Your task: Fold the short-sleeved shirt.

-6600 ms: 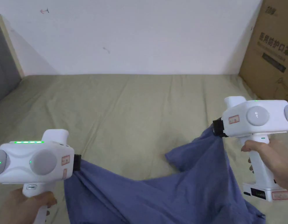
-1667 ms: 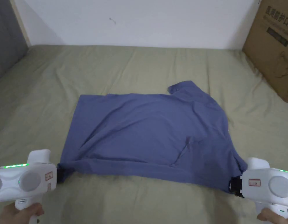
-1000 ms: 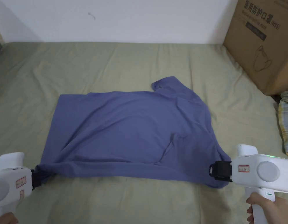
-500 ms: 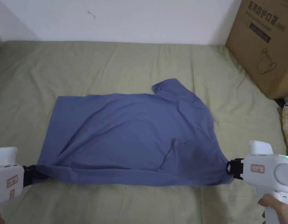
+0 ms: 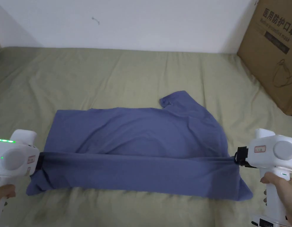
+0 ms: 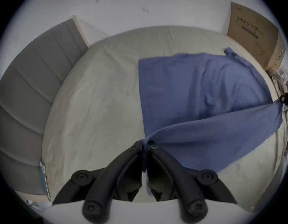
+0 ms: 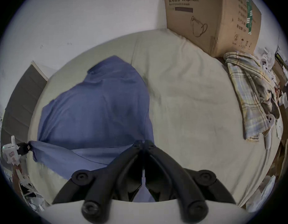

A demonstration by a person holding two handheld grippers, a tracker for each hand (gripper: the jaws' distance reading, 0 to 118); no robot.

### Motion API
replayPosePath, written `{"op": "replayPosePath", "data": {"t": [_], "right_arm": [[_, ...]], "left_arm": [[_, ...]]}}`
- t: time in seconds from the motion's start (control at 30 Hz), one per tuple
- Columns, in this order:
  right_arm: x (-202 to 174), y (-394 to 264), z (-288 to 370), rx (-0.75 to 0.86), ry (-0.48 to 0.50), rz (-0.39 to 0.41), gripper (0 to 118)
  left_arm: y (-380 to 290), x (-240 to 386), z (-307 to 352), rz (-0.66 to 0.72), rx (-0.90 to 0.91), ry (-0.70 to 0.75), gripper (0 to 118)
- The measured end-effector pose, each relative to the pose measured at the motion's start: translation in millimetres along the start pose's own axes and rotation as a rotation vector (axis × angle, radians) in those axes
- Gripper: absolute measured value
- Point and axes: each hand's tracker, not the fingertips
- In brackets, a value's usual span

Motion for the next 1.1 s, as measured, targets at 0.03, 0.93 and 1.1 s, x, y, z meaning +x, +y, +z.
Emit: {"op": "replayPosePath", "data": {"t": [0.03, 0.93, 1.1], "right_arm": [[-2, -3, -7, -0.020, -0.011, 0.005, 1], [-25, -90, 60, 0.079, 0.080, 0.147, 0], [-37, -108, 54, 0.038, 0.111, 0.131, 0]], "left_arm": [[0, 2, -10, -0.003, -0.012, 0.001, 3], [-128, 13, 84, 0.277, 0.062, -0.198, 0], [-124, 9, 81, 0.295, 0.076, -0.179, 0]]}}
